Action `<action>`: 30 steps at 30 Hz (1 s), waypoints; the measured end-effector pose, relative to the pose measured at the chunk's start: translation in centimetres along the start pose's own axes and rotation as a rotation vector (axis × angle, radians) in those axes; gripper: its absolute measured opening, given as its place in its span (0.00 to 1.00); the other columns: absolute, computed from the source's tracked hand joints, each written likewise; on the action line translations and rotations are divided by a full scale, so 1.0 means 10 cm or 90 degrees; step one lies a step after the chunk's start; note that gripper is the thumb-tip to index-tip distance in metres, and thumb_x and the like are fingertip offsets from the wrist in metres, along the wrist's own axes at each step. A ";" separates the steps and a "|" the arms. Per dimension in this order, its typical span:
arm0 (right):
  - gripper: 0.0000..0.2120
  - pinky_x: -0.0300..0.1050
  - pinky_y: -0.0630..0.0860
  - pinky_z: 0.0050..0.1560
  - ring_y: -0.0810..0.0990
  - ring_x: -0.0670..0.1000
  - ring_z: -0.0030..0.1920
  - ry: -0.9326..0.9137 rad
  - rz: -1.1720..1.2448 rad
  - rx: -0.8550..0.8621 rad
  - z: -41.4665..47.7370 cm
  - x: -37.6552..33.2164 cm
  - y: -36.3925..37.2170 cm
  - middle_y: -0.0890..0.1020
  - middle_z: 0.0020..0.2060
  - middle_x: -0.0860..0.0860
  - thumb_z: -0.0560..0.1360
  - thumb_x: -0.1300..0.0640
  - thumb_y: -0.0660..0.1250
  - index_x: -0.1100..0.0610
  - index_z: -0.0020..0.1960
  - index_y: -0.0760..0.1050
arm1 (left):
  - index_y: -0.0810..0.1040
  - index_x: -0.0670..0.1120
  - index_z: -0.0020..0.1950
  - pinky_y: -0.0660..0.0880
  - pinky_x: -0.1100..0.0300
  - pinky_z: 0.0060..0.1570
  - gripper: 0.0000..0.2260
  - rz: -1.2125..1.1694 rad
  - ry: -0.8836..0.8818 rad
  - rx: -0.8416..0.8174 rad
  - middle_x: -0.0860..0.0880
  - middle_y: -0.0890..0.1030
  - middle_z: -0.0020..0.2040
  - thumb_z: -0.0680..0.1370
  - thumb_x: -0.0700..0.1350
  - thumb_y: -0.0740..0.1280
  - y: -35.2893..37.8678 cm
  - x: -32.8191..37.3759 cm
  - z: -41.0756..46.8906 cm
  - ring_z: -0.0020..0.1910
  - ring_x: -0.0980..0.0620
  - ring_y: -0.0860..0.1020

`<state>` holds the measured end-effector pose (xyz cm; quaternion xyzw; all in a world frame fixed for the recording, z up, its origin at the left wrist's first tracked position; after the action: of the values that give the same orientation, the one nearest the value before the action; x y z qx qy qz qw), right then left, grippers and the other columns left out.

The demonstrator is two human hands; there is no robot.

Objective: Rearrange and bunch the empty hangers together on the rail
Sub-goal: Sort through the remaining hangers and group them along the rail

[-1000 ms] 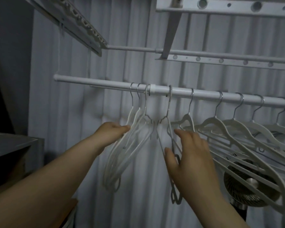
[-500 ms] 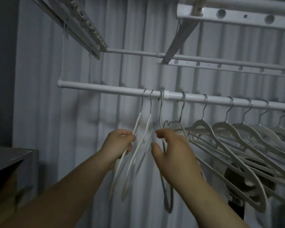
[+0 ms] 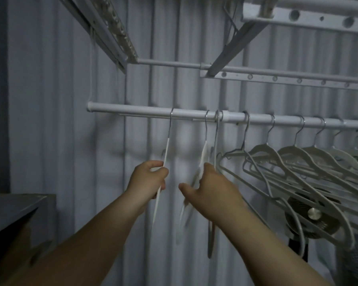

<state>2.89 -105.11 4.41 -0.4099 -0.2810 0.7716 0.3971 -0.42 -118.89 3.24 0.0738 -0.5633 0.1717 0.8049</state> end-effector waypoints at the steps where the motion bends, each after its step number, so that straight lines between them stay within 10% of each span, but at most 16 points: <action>1: 0.29 0.44 0.72 0.54 0.76 0.56 0.60 0.006 0.000 -0.009 0.01 -0.02 0.00 0.77 0.60 0.55 0.74 0.43 0.62 0.60 0.67 0.61 | 0.74 0.42 0.61 0.61 0.71 0.18 0.14 0.005 0.002 -0.002 0.46 0.71 0.26 0.76 0.39 0.62 -0.01 0.01 0.00 0.12 0.61 0.66; 9: 0.10 0.47 0.64 0.62 0.78 0.56 0.52 0.006 -0.168 -0.052 0.06 -0.05 0.05 0.79 0.44 0.54 0.76 0.54 0.58 0.60 0.53 0.65 | 0.75 0.41 0.59 0.60 0.71 0.18 0.13 -0.003 0.009 0.012 0.48 0.70 0.22 0.75 0.37 0.62 -0.07 -0.01 0.06 0.11 0.60 0.65; 12: 0.07 0.47 0.63 0.64 0.71 0.55 0.39 0.006 -0.183 -0.040 0.07 -0.02 0.08 0.66 0.29 0.49 0.76 0.58 0.56 0.58 0.42 0.59 | 0.75 0.41 0.59 0.59 0.74 0.15 0.12 0.000 0.013 0.019 0.47 0.70 0.22 0.76 0.37 0.61 -0.11 0.00 0.08 0.11 0.60 0.65; 30: 0.04 0.46 0.62 0.62 0.60 0.47 0.27 -0.038 -0.144 -0.018 0.09 -0.13 0.20 0.64 0.27 0.48 0.74 0.60 0.55 0.55 0.49 0.64 | 0.73 0.42 0.60 0.62 0.65 0.25 0.13 0.003 0.024 0.052 0.46 0.69 0.25 0.76 0.37 0.61 -0.28 -0.03 0.05 0.24 0.51 0.66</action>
<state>1.80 -107.35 3.85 -0.3580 -0.3482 0.7297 0.4671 0.04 -121.67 3.36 0.1021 -0.5410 0.1977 0.8111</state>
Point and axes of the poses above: each hand's wrist, its own z-axis towards the middle knuckle, its own y-axis out of the palm, x = y × z, the point moved 3 cm from there along z, towards the middle knuckle
